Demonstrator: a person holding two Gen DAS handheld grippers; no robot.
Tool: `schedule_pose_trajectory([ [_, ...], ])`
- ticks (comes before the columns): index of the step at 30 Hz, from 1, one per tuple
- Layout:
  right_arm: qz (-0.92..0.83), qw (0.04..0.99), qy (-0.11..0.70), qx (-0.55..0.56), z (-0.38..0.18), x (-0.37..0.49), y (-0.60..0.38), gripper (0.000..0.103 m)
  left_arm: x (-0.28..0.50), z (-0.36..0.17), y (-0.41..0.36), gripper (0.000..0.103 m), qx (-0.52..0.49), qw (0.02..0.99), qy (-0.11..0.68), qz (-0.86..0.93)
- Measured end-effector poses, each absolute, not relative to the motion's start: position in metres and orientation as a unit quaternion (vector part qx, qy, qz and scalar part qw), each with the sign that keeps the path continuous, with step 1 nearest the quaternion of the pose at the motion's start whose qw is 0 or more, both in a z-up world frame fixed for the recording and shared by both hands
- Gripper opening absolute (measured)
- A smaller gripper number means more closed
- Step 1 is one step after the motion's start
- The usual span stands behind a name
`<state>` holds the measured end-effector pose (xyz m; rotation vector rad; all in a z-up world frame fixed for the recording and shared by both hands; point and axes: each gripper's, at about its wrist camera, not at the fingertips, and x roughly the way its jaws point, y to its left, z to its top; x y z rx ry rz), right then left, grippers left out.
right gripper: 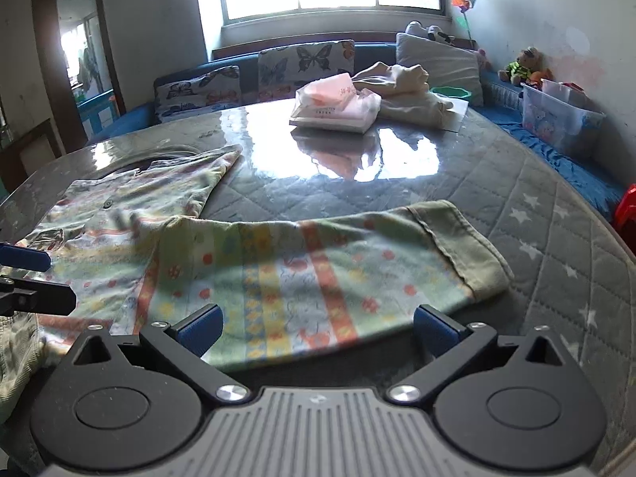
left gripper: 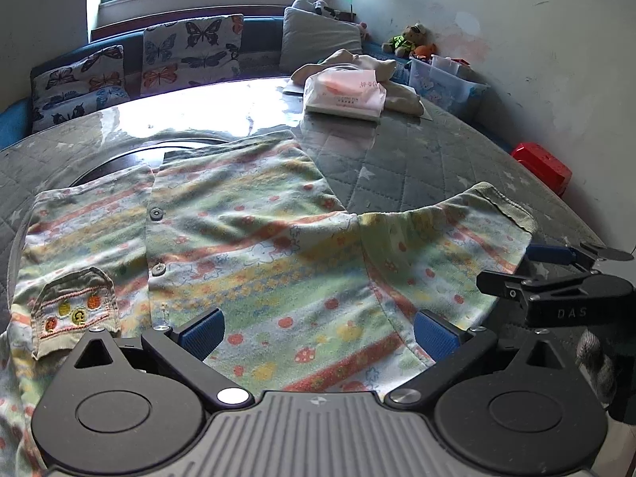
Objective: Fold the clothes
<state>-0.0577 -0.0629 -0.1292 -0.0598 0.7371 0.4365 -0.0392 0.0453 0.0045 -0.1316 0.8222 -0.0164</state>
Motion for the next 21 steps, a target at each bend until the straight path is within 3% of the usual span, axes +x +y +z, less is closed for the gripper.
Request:
schedule_pose_trajectory([
  [21, 0.178, 0.916, 0.353, -0.065, -0.136, -0.093, -0.079, 0.103, -0.063, 0.009, 0.026, 0.103, -0.061, 0.915, 0.398, 0.010],
])
